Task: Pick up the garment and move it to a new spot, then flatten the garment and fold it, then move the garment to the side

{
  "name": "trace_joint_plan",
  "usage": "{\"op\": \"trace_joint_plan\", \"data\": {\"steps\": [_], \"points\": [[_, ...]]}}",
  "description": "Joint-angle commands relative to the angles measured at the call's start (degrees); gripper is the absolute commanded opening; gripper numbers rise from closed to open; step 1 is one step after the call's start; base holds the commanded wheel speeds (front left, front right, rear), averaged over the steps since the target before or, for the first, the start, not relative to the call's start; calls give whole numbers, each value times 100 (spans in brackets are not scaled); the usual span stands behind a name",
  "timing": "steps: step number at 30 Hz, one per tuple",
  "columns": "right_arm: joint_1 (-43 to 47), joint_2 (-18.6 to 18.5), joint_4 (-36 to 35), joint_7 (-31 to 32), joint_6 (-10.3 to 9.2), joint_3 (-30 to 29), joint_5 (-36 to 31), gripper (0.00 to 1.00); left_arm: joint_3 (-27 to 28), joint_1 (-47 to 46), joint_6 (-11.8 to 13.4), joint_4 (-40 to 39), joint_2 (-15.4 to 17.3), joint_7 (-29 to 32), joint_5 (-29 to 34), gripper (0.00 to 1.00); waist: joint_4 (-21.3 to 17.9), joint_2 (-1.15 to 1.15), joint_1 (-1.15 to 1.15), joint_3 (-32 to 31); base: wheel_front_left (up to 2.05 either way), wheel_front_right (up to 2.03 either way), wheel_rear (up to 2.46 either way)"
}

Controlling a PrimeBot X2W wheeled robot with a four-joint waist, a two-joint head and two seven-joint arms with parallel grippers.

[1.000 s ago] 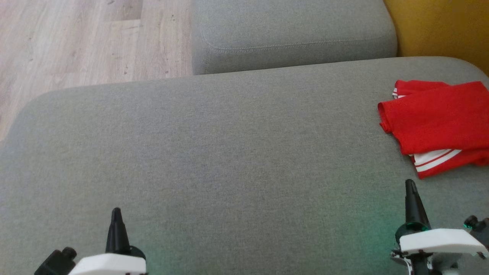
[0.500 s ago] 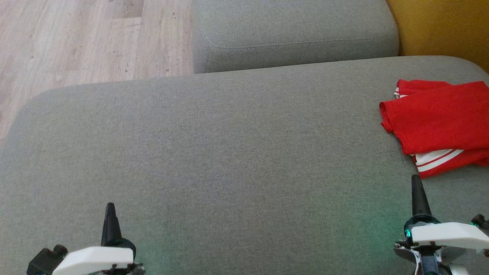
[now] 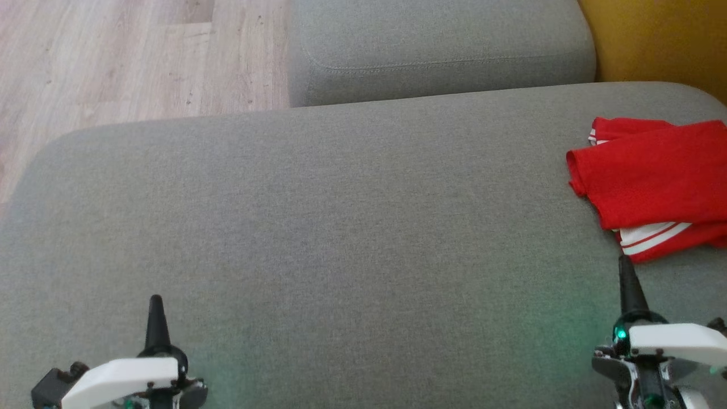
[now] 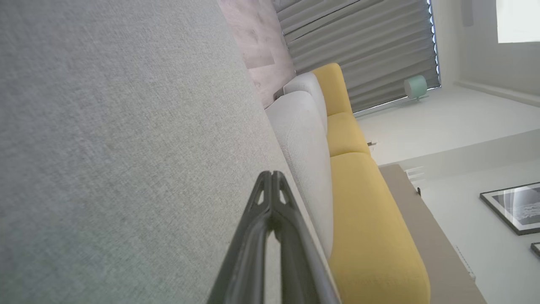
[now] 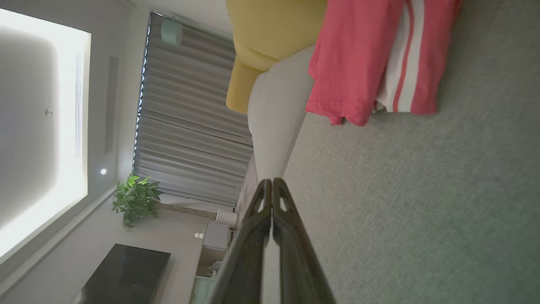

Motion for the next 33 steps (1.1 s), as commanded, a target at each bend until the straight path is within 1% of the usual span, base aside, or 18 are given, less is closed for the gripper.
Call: {"op": "trace_joint_plan", "data": {"steps": [1, 27, 33], "points": [[-344, -114, -171, 41, -3, 63, 154, 0, 201, -333, -38, -140, 78, 40, -135, 0, 2, 0, 0, 2, 0, 0, 0], [-687, -108, -29, 504, -4, -195, 1998, 0, 630, -735, -339, 102, 61, 508, -1901, 0, 46, 0, 0, 54, 0, 0, 0], [-688, -98, -28, 515, -4, -209, 1986, 0, 644, -736, -339, 103, 52, 519, -1889, 0, 46, 0, 0, 54, 0, 0, 0]]}}
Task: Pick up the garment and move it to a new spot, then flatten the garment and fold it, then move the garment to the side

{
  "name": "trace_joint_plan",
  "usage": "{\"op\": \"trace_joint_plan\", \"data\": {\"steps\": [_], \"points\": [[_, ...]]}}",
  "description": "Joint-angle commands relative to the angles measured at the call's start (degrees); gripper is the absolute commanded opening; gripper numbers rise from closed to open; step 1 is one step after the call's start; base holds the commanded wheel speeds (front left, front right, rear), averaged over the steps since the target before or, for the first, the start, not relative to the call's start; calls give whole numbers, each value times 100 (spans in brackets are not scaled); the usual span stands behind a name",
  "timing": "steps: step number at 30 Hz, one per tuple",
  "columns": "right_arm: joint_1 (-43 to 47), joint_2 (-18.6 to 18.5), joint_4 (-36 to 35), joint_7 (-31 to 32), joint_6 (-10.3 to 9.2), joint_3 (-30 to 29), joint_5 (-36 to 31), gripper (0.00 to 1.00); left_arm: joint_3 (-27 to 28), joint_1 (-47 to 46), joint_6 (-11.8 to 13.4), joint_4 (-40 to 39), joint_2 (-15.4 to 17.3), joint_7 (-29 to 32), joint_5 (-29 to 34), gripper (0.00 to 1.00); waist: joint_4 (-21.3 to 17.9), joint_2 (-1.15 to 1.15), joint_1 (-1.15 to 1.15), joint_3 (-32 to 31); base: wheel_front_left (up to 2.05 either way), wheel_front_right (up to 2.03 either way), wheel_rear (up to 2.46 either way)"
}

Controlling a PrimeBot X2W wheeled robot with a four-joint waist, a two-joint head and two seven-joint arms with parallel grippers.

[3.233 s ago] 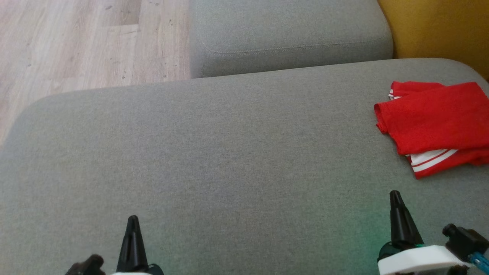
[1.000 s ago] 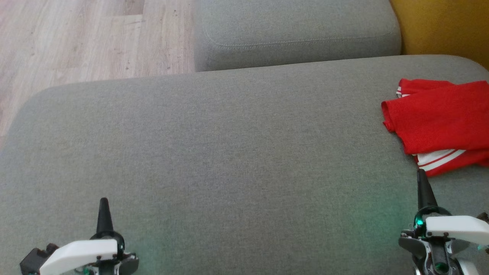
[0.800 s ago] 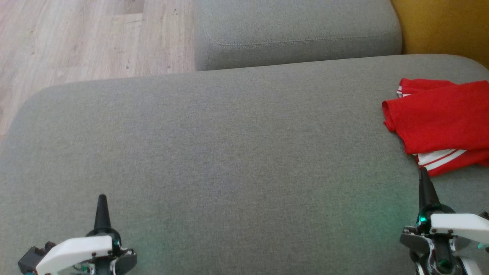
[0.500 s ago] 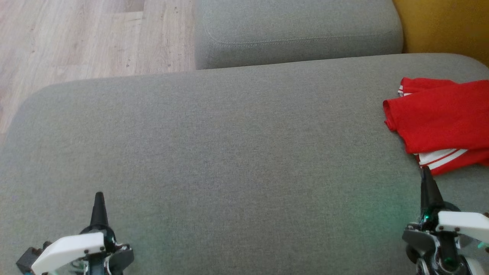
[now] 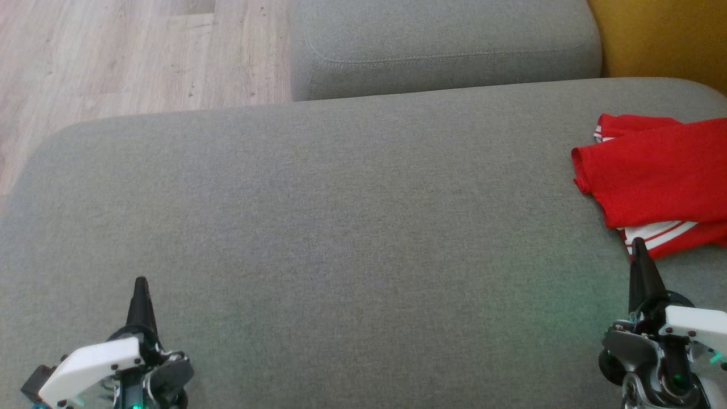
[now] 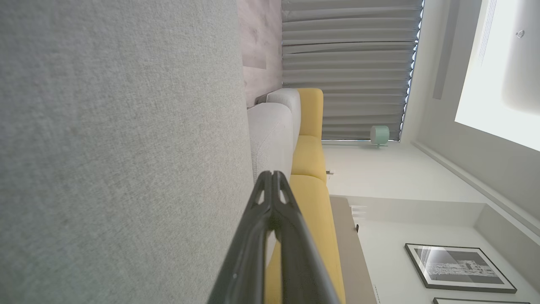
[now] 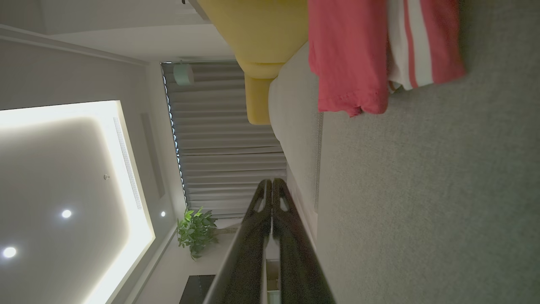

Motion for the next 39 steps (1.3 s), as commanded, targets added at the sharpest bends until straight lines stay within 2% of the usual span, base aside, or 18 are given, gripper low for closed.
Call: {"op": "trace_joint_plan", "data": {"steps": [1, 39], "points": [[-297, -94, -175, 56, -4, 106, 28, 0, 224, -286, -40, -162, 63, 18, -12, 0, 0, 0, 0, 0, 0, 0, 0], [-304, -35, -169, 123, -4, 23, -41, 0, 309, -292, -40, -157, 2, 87, 60, 0, 0, 0, 0, -1, 0, 0, 0]]}}
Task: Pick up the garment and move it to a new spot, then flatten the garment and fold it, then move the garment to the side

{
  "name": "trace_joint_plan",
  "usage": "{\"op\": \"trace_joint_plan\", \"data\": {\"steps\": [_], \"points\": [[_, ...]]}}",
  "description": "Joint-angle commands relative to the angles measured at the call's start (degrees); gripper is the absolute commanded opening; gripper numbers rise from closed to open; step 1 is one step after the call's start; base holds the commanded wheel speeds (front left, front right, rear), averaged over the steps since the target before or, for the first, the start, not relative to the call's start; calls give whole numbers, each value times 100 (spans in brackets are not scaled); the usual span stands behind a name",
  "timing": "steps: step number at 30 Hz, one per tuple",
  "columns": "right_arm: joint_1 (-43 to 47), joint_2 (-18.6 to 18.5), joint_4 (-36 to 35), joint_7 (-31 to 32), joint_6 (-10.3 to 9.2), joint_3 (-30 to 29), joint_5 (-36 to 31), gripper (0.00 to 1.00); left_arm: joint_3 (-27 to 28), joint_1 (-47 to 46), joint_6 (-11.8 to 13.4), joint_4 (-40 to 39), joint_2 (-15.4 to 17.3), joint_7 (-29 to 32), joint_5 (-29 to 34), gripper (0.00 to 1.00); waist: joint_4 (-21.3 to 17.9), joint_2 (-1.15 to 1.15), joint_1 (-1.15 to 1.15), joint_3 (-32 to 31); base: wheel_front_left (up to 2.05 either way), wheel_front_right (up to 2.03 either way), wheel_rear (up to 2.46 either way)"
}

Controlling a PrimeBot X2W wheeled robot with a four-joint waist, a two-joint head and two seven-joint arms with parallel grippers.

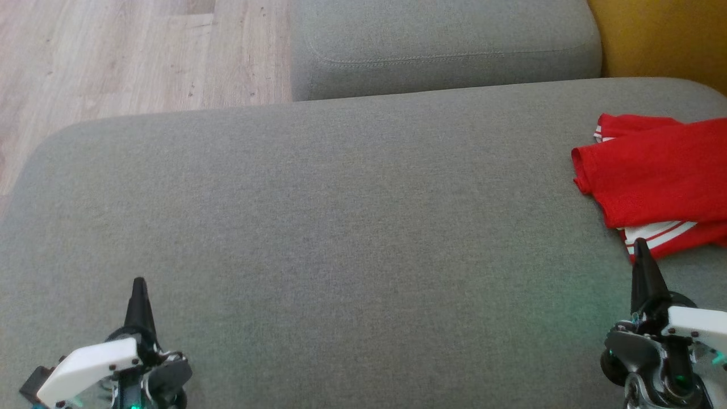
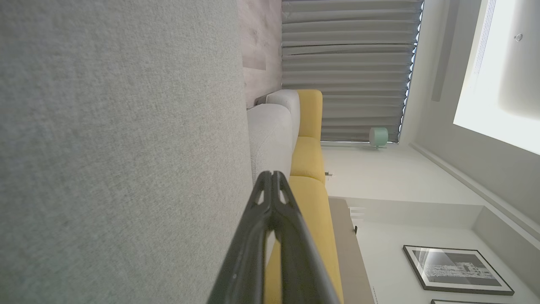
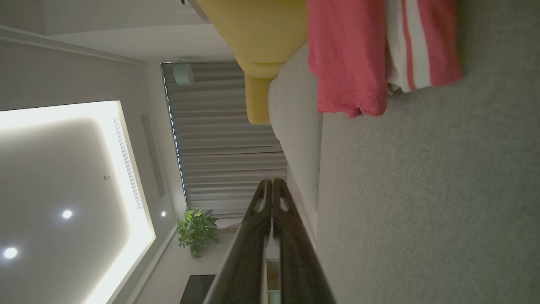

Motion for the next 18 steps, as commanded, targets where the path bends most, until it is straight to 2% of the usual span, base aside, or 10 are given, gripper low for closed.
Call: {"op": "trace_joint_plan", "data": {"steps": [1, 18], "points": [[-304, -43, -181, 31, -3, 99, -40, 0, 210, -292, -40, -159, 47, 30, 45, 0, 0, 0, 0, 0, 0, 0, 0], [-306, -24, -180, 54, -3, 71, -64, 0, 239, -295, -40, -158, 27, 53, 69, 0, 0, 0, 0, 0, 0, 0, 0]]}}
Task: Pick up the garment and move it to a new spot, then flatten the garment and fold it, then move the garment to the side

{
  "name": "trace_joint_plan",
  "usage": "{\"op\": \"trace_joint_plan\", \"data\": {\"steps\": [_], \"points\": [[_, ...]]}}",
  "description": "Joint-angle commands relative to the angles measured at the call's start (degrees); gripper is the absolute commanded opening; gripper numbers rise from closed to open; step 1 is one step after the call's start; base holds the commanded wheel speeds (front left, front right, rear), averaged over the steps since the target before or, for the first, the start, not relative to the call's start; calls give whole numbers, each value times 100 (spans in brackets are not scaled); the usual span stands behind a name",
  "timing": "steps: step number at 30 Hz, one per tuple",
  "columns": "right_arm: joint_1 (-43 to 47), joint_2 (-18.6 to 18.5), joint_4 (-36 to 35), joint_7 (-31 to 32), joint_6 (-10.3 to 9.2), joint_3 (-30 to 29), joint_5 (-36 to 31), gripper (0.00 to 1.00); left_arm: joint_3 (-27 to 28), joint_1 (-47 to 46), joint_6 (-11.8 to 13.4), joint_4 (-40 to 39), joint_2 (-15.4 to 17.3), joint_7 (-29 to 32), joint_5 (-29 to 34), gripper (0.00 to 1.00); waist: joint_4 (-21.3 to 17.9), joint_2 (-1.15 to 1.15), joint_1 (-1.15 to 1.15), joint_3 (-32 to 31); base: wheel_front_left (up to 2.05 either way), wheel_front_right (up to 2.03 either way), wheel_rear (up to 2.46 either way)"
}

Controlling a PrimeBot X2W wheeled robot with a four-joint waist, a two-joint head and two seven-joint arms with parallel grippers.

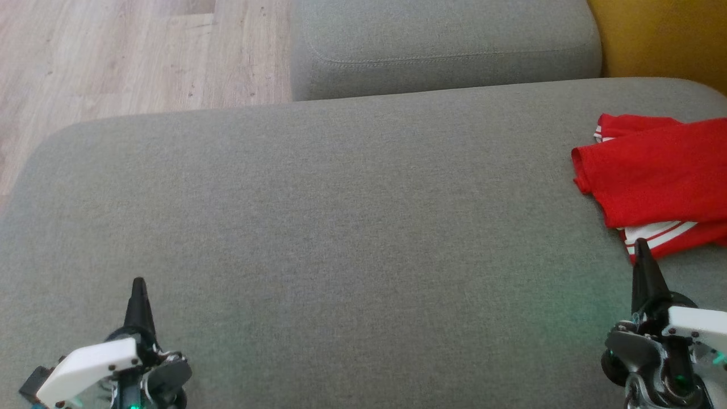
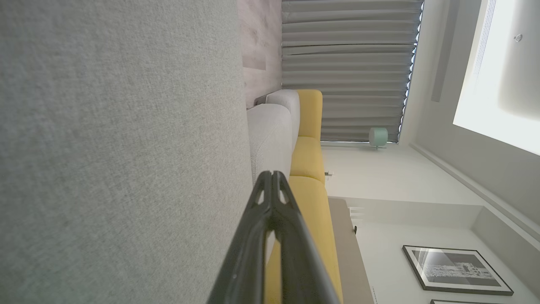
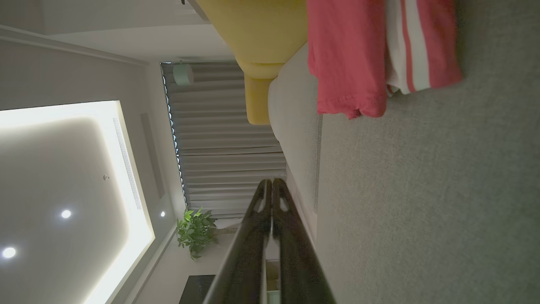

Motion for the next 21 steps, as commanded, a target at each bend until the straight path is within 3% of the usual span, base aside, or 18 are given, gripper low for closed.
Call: {"op": "trace_joint_plan", "data": {"steps": [1, 21], "points": [[-306, -28, -182, 50, -4, 91, -32, 0, 207, -294, -40, -158, 42, 29, 61, 0, 0, 0, 0, 0, 0, 0, 0], [-309, -9, -180, 72, -4, 63, -55, 0, 235, -297, -40, -156, 22, 52, 85, 0, 0, 0, 0, 0, 0, 0, 0]]}}
